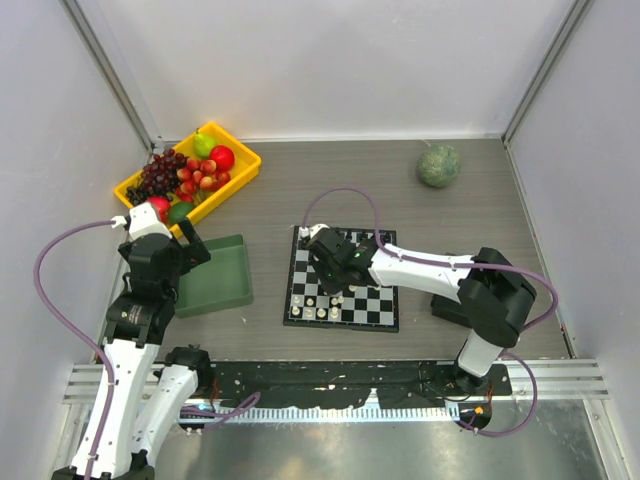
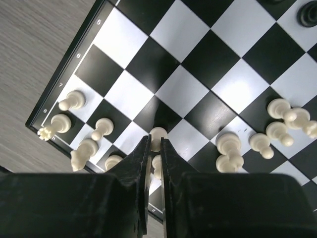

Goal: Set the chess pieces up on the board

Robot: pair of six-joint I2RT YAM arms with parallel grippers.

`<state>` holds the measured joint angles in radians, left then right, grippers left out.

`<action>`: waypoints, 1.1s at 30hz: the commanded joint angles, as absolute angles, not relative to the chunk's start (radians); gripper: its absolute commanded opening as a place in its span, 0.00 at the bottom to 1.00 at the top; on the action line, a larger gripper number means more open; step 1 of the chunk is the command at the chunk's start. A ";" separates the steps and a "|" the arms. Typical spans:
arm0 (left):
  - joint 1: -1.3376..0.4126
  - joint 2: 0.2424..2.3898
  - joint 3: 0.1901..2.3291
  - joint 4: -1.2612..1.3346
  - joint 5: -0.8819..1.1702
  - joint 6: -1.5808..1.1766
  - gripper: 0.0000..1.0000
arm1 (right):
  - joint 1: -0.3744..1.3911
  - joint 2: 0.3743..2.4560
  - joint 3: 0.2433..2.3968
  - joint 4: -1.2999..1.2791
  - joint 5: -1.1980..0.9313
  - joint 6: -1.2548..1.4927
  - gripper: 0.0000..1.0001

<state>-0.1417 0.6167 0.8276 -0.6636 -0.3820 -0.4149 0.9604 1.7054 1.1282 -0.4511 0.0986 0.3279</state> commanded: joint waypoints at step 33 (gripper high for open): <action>-0.137 0.627 0.839 -0.629 -0.374 -0.419 0.99 | 1.012 1.684 1.097 -0.420 0.045 0.379 0.15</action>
